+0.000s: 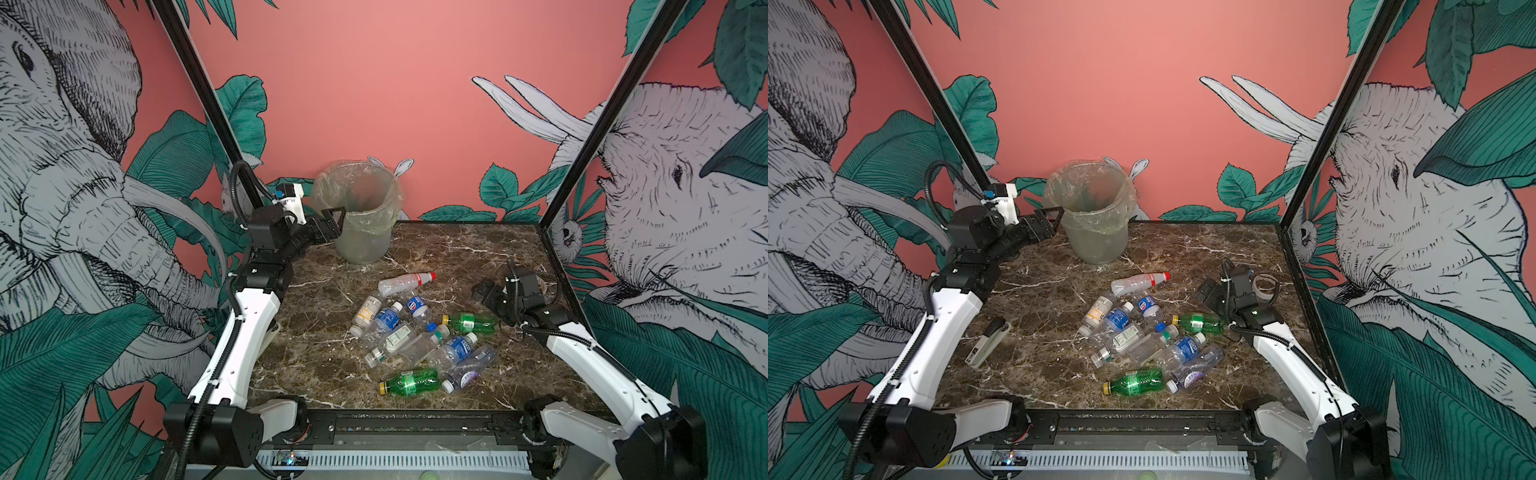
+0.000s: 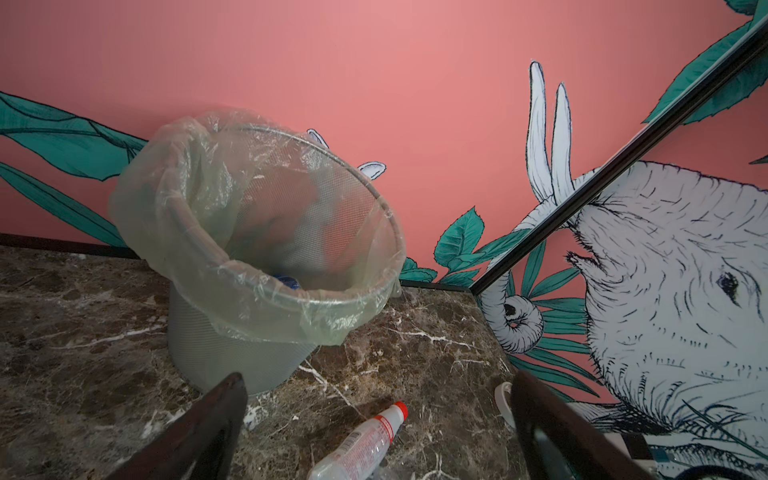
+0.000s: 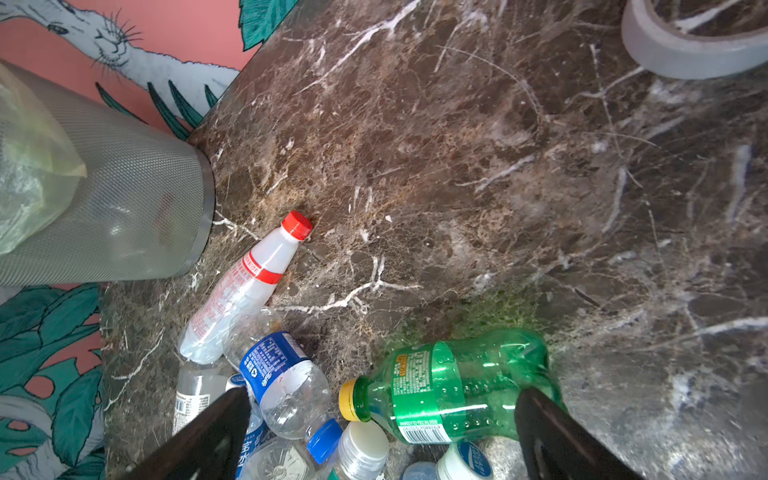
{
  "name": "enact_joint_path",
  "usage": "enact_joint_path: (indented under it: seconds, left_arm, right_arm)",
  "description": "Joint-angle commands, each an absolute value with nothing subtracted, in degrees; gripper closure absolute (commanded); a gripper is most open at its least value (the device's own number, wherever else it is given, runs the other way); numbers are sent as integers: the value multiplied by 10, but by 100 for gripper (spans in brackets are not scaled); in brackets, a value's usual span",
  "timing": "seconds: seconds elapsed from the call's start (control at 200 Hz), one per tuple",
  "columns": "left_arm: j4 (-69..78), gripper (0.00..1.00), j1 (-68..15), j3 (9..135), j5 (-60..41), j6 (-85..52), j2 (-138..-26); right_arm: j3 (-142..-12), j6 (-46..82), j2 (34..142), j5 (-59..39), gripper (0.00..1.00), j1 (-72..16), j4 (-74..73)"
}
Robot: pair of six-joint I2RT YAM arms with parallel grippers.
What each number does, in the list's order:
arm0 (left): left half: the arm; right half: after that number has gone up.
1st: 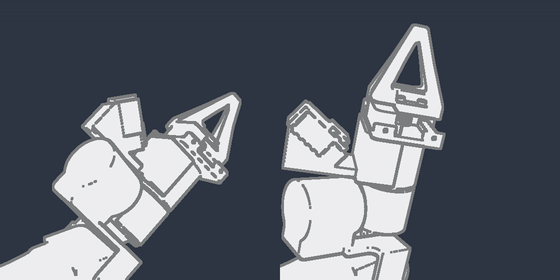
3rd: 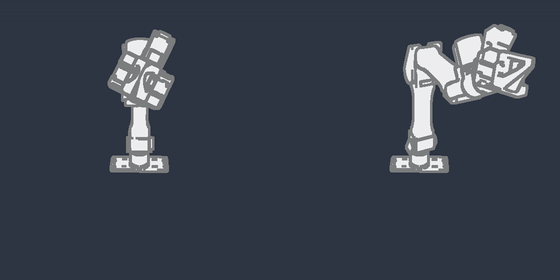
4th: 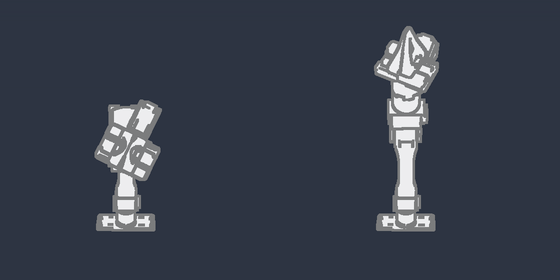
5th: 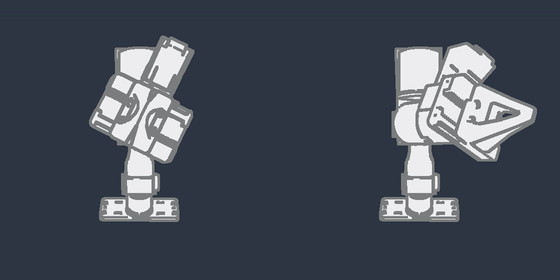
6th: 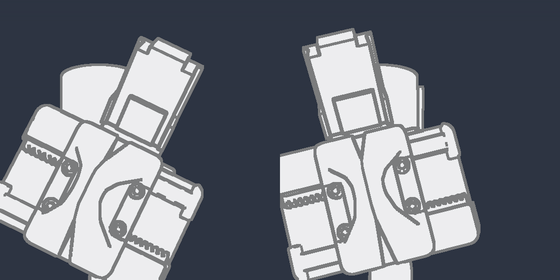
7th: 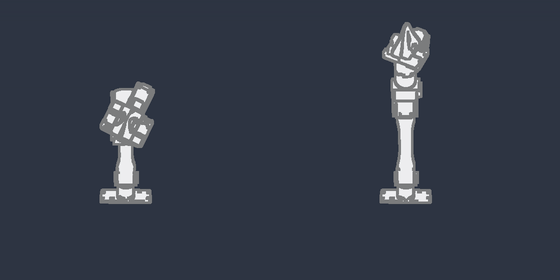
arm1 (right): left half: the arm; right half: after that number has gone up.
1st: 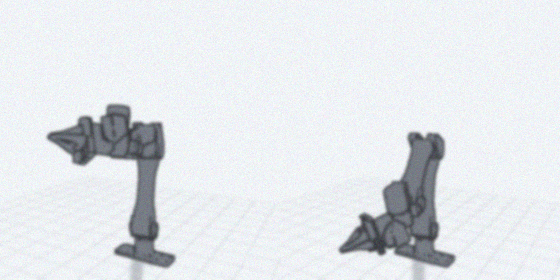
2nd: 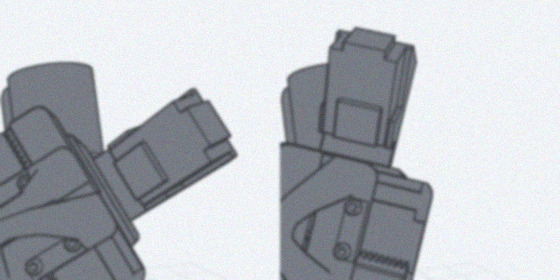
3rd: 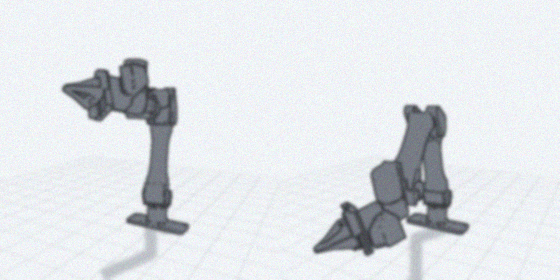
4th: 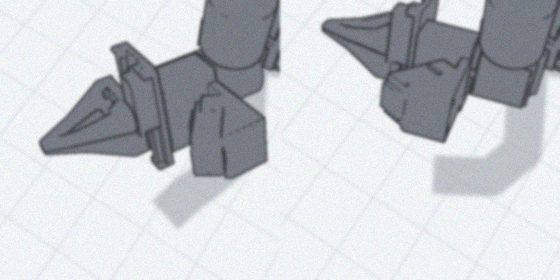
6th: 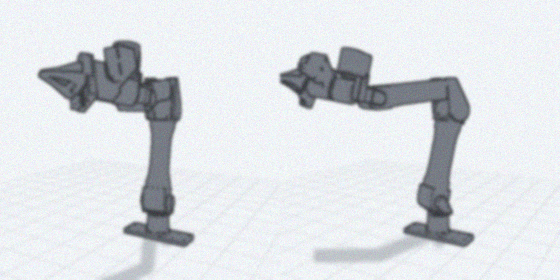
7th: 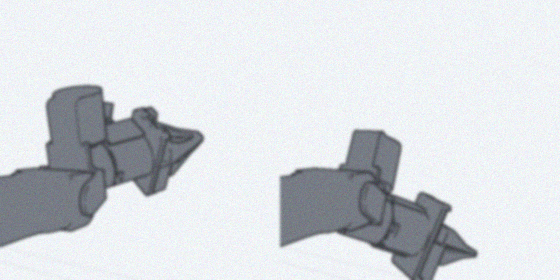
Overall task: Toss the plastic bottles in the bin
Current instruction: 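Withdraw the left gripper from the wastebasket while the right gripper reaches toward the green bottle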
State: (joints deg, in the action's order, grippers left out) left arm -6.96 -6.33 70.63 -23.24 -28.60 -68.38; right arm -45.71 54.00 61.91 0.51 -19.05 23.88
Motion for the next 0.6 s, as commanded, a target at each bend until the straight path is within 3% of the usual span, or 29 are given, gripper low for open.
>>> enact_joint_path:
  seconds: [0.0, 0.595]
  left_arm:
    - [-60, 1, -64, 670, -243, -280, -649]
    - [-112, 1, -64, 556, -270, -254, -587]
  right_arm:
    - [-468, 577, 623, 31, 1, -188, 256]
    - [-434, 731, 613, 77, 1, -188, 327]
